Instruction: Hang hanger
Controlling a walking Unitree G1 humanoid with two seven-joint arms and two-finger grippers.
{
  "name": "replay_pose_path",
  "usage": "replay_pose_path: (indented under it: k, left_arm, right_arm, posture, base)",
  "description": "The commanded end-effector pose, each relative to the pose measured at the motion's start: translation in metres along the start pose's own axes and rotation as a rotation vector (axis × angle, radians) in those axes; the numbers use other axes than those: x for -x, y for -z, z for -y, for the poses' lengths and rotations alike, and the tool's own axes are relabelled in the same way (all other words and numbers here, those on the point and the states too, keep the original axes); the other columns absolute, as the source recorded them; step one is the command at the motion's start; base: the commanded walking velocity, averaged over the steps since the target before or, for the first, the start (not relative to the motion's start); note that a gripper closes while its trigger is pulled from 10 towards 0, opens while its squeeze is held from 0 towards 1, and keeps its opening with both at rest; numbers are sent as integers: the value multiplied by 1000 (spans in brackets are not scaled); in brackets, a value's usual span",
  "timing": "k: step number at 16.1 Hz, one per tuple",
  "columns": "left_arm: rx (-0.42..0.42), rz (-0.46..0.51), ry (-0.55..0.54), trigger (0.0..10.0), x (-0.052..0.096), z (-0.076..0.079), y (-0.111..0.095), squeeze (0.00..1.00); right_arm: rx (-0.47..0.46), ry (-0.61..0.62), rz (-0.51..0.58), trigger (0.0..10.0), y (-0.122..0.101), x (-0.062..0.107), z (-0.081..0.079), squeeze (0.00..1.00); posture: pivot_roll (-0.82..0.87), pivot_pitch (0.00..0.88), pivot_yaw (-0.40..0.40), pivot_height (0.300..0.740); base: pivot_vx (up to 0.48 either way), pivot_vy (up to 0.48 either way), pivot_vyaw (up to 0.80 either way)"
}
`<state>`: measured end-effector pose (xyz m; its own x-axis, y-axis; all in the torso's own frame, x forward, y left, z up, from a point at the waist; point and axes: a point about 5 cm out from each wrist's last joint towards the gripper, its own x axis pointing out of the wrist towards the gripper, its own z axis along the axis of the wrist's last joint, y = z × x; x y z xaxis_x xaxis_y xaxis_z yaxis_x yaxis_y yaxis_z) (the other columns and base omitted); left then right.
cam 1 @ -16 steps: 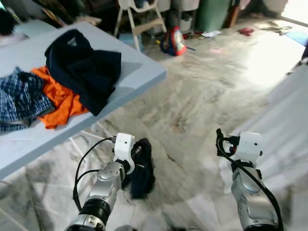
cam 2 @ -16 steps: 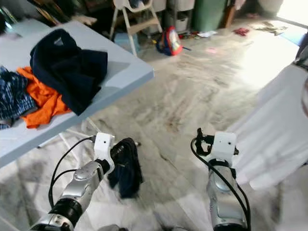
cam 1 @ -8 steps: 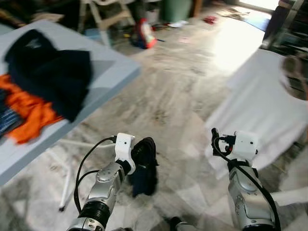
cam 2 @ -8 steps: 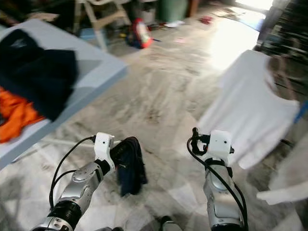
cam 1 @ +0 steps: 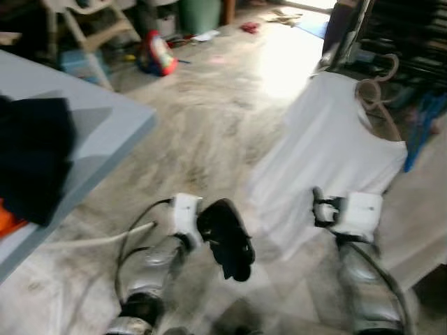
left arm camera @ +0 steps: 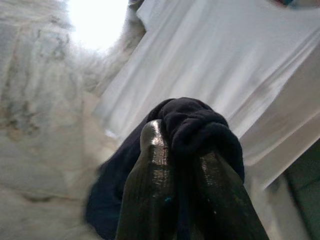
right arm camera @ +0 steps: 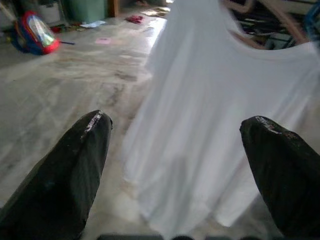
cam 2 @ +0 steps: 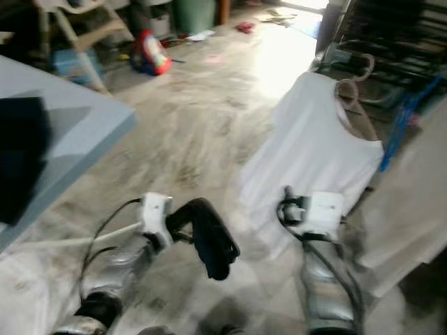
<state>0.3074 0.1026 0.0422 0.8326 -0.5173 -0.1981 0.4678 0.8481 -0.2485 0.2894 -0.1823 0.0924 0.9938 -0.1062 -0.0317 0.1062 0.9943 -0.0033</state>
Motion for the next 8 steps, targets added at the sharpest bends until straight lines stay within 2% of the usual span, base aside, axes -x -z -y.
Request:
replay_pose_path:
  k: [1,7,8]
  left_arm:
    - [-1,16,29,10000,-4,7,-3,0]
    - [-6,5,41,10000,-5,9,-2,0]
    - [-6,4,41,10000,-5,9,-3,0]
  right_arm:
    - [17,19,-8,10000,0,1,9,0]
    - [20,17,-10,10000,-1,0,9,0]
    - [21,15,-10,10000,-1,0,9,0]
  posture:
    - [-7,160,-8,740]
    - [-7,149,-10,740]
    - [-7,148,-10,740]
  base:
    - [262,0,-800]
    - [249,0,-800]
    - [0,0,-800]
